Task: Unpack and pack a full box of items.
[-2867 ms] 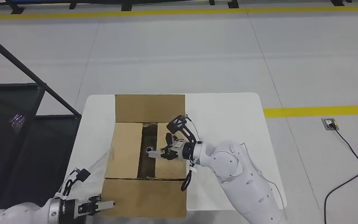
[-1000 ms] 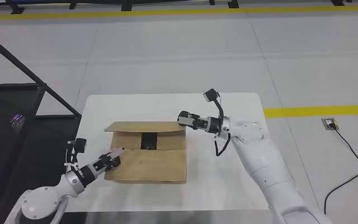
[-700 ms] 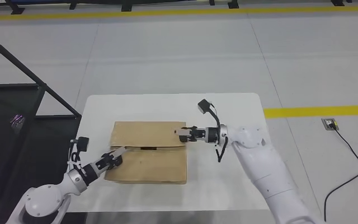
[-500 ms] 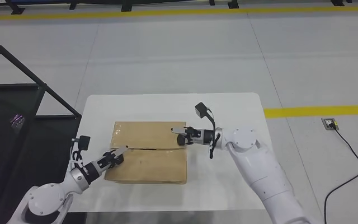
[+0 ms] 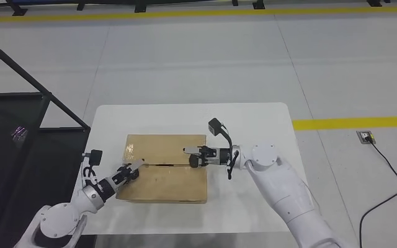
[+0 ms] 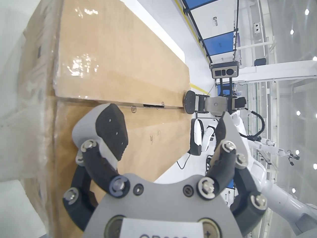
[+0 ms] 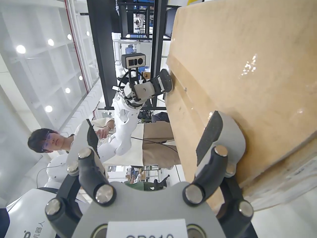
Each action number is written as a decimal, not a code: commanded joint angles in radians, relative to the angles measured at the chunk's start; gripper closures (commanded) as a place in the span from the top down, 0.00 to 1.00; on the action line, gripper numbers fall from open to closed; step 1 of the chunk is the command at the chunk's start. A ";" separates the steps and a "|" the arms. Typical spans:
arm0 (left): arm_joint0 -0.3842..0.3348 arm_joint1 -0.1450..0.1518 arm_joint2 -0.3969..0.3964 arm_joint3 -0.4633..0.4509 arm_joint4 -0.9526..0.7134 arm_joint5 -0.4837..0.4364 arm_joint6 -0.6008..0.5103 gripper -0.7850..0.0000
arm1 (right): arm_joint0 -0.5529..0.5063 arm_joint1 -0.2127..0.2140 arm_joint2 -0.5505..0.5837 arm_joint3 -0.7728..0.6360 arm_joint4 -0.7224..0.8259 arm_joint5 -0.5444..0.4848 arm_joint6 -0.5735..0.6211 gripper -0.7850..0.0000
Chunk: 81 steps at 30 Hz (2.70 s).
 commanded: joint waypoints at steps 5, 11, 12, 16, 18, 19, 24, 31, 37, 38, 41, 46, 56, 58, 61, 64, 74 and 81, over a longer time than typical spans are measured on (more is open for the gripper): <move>0.022 -0.003 -0.023 -0.010 -0.030 -0.036 0.011 1.00 | -0.014 0.006 0.007 0.019 0.003 -0.016 -0.013 1.00; 0.072 -0.003 -0.099 -0.039 -0.104 -0.086 0.007 1.00 | -0.023 0.011 0.010 0.009 -0.003 -0.024 -0.024 1.00; 0.081 -0.003 -0.120 -0.042 -0.129 -0.091 0.018 1.00 | -0.024 0.011 0.009 0.007 -0.006 -0.024 -0.028 1.00; 0.135 -0.004 -0.197 -0.048 -0.233 -0.124 0.013 1.00 | -0.024 0.012 0.005 0.000 -0.013 -0.025 -0.029 1.00; 0.167 -0.006 -0.235 -0.042 -0.289 -0.146 0.007 1.00 | -0.024 0.012 0.005 0.000 -0.013 -0.025 -0.029 1.00; 0.182 -0.007 -0.254 -0.034 -0.325 -0.156 0.006 1.00 | -0.024 0.012 0.005 0.000 -0.013 -0.025 -0.029 1.00; 0.282 -0.020 -0.327 -0.008 -0.475 -0.200 0.049 1.00 | -0.024 0.012 0.005 0.000 -0.013 -0.025 -0.029 1.00; 0.360 -0.024 -0.350 -0.017 -0.494 -0.185 -0.039 1.00 | -0.024 0.012 0.005 0.000 -0.013 -0.025 -0.029 1.00; 0.360 -0.024 -0.350 -0.017 -0.494 -0.185 -0.039 1.00 | -0.024 0.012 0.005 0.000 -0.013 -0.025 -0.029 1.00; 0.360 -0.024 -0.350 -0.017 -0.494 -0.185 -0.039 1.00 | -0.024 0.012 0.005 0.000 -0.013 -0.025 -0.029 1.00; 0.353 -0.028 -0.351 -0.006 -0.489 -0.193 0.043 1.00 | -0.024 0.012 0.005 0.000 -0.013 -0.025 -0.029 1.00; 0.346 -0.058 -0.234 0.053 -0.492 -0.191 0.295 1.00 | -0.024 0.012 0.005 0.000 -0.013 -0.025 -0.029 1.00; 0.397 -0.093 -0.129 0.147 -0.470 -0.295 0.365 1.00 | -0.024 0.012 0.005 0.000 -0.013 -0.025 -0.029 1.00; 0.372 -0.096 -0.116 0.164 -0.462 -0.281 0.364 1.00 | -0.024 0.012 0.005 0.000 -0.013 -0.025 -0.029 1.00; 0.328 -0.102 -0.100 0.197 -0.458 -0.263 0.376 1.00 | -0.024 0.012 0.005 0.000 -0.013 -0.025 -0.029 1.00; 0.262 -0.109 -0.071 0.241 -0.460 -0.210 0.375 1.00 | -0.024 0.012 0.005 0.000 -0.013 -0.025 -0.029 1.00; 0.073 -0.137 -0.001 0.347 -0.500 -0.183 0.391 1.00 | -0.024 0.012 0.005 0.000 -0.013 -0.025 -0.029 1.00; 0.068 -0.140 -0.060 0.260 -0.490 -0.212 0.414 1.00 | -0.024 0.012 0.005 0.000 -0.013 -0.025 -0.029 1.00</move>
